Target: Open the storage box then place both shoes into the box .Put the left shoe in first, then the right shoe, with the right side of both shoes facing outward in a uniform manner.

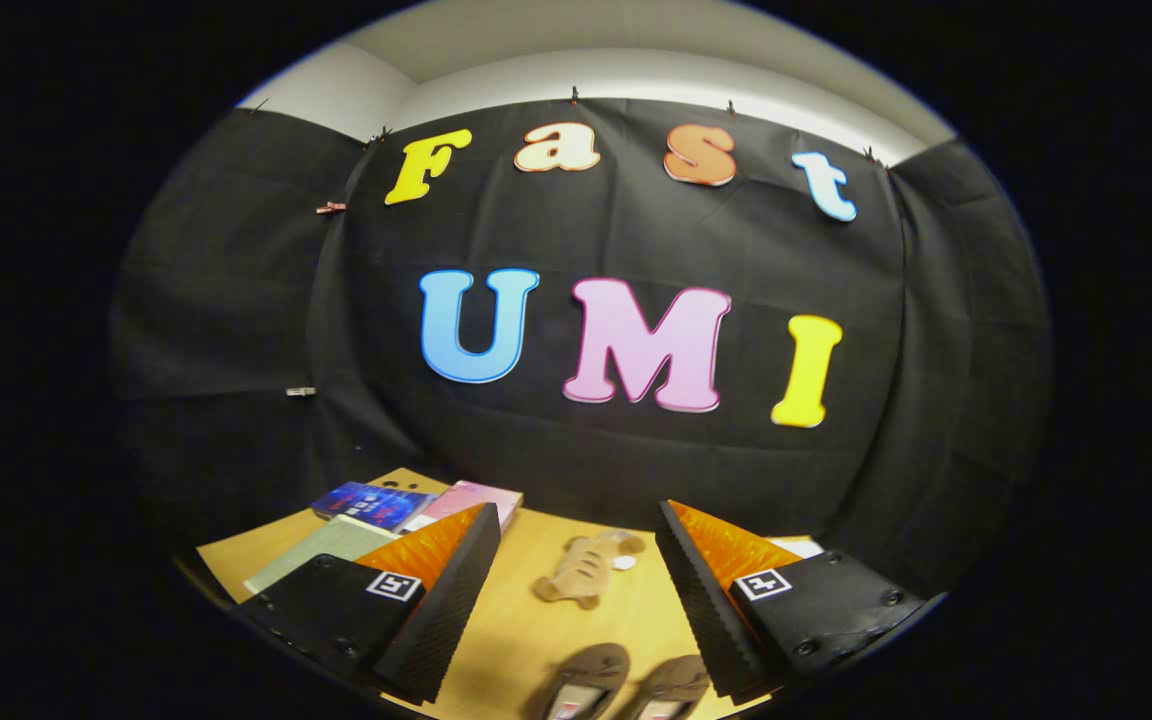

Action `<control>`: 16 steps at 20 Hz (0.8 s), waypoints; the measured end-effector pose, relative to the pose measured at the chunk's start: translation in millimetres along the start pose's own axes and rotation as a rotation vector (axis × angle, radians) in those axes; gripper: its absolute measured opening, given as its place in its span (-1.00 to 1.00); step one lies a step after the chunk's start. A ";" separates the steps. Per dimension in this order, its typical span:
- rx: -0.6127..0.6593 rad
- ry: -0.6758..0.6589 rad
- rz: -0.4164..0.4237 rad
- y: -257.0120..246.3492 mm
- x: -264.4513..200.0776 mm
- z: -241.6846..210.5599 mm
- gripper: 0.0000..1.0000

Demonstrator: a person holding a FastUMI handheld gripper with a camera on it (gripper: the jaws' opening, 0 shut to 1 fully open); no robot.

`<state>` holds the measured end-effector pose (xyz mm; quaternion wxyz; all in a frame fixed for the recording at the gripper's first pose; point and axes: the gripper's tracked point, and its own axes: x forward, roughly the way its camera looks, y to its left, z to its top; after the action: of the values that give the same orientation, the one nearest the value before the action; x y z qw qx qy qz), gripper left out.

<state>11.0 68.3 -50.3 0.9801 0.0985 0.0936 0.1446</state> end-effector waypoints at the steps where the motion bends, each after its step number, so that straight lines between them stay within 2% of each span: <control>1: 0.044 0.042 0.036 6.4 4.5 -12.8 0.95; 6: 0.313 0.320 0.270 51.2 21.6 -94.9 0.93; 12: 0.853 0.623 0.495 104.1 29.6 -174.3 0.93; 16: 1.009 0.732 0.605 124.8 32.4 -224.2 0.92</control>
<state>-39.0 232.4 -243.8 0.6363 0.5090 0.4425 0.3745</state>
